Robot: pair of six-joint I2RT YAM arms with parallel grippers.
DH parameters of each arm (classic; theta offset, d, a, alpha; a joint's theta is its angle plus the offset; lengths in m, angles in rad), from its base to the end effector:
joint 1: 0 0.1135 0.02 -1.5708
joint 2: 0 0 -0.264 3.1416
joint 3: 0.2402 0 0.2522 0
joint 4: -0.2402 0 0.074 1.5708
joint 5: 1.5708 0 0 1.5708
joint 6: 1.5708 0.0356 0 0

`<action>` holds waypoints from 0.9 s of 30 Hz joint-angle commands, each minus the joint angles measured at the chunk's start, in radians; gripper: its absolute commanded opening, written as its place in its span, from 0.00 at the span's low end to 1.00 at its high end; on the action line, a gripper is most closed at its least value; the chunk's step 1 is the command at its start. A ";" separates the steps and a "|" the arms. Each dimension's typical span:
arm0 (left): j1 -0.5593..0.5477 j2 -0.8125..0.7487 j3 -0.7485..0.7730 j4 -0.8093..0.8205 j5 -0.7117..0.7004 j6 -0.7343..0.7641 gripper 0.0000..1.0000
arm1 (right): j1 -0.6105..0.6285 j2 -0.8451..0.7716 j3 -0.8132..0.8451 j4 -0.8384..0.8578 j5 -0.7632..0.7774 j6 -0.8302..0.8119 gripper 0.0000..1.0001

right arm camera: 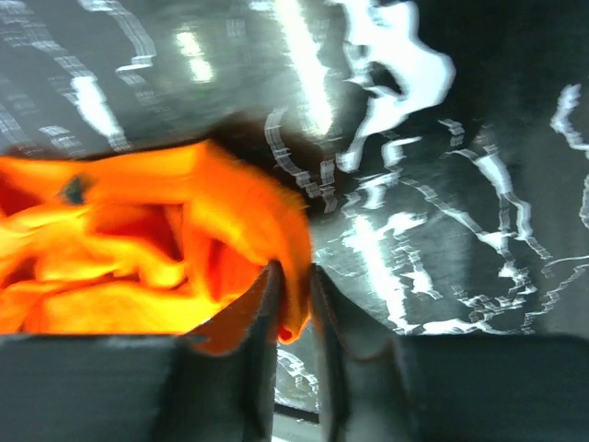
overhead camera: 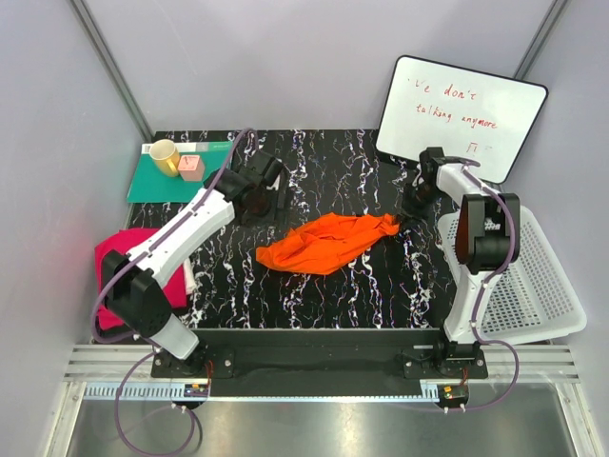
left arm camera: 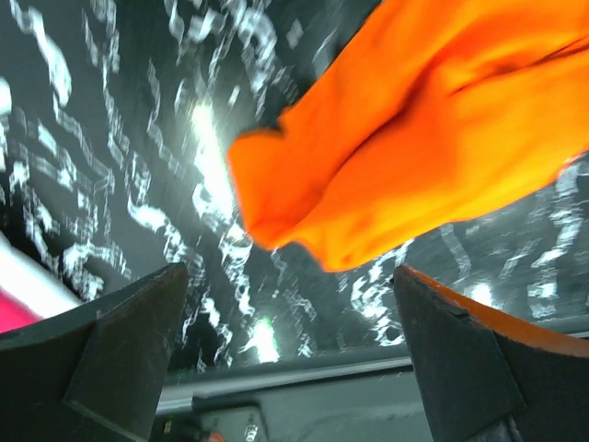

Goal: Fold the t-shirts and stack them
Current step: Flatten out the tshirt

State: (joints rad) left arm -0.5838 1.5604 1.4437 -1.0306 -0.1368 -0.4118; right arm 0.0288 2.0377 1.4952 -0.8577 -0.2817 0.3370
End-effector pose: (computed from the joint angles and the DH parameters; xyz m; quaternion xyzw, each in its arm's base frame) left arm 0.2634 -0.1682 0.3089 0.0695 0.9730 -0.0414 0.2161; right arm 0.3975 0.0213 0.1675 0.1396 0.9766 0.1529 0.0575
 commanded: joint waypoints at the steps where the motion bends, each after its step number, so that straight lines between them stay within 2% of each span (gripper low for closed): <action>1: -0.008 0.061 0.076 0.082 0.069 0.059 0.99 | 0.002 -0.103 0.072 0.019 -0.128 -0.009 0.34; 3: -0.011 0.124 0.104 0.096 0.129 0.077 0.99 | 0.005 -0.114 0.103 0.020 -0.166 -0.010 0.43; 6: -0.030 0.203 0.136 0.109 0.176 0.096 0.99 | 0.013 -0.122 0.144 0.022 -0.214 -0.001 0.48; 7: -0.034 0.222 0.144 0.109 0.186 0.100 0.99 | 0.016 -0.122 0.155 0.022 -0.223 0.007 0.52; 11: -0.062 0.274 0.175 0.115 0.213 0.113 0.99 | 0.033 -0.099 0.209 0.025 -0.264 0.023 0.54; 12: -0.065 0.277 0.176 0.116 0.218 0.113 0.95 | 0.043 -0.088 0.224 0.026 -0.269 0.025 0.55; 13: -0.067 0.280 0.179 0.118 0.221 0.113 0.90 | 0.048 -0.082 0.232 0.025 -0.275 0.033 0.55; 15: -0.070 0.280 0.182 0.116 0.223 0.108 0.67 | 0.062 -0.054 0.255 0.025 -0.292 0.039 0.55; 16: -0.071 0.276 0.182 0.115 0.223 0.105 0.36 | 0.078 -0.042 0.264 0.025 -0.303 0.046 0.55; 19: -0.073 0.235 0.170 0.113 0.212 0.091 0.00 | 0.126 0.018 0.296 0.022 -0.336 0.062 0.55; 27: -0.080 0.139 0.084 0.093 0.198 0.056 0.00 | 0.269 0.182 0.373 0.008 -0.401 0.100 0.55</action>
State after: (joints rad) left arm -0.6571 1.7920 1.5581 -0.9340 0.0566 -0.3332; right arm 0.2398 2.1662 1.8194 -0.8341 -0.6189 0.4061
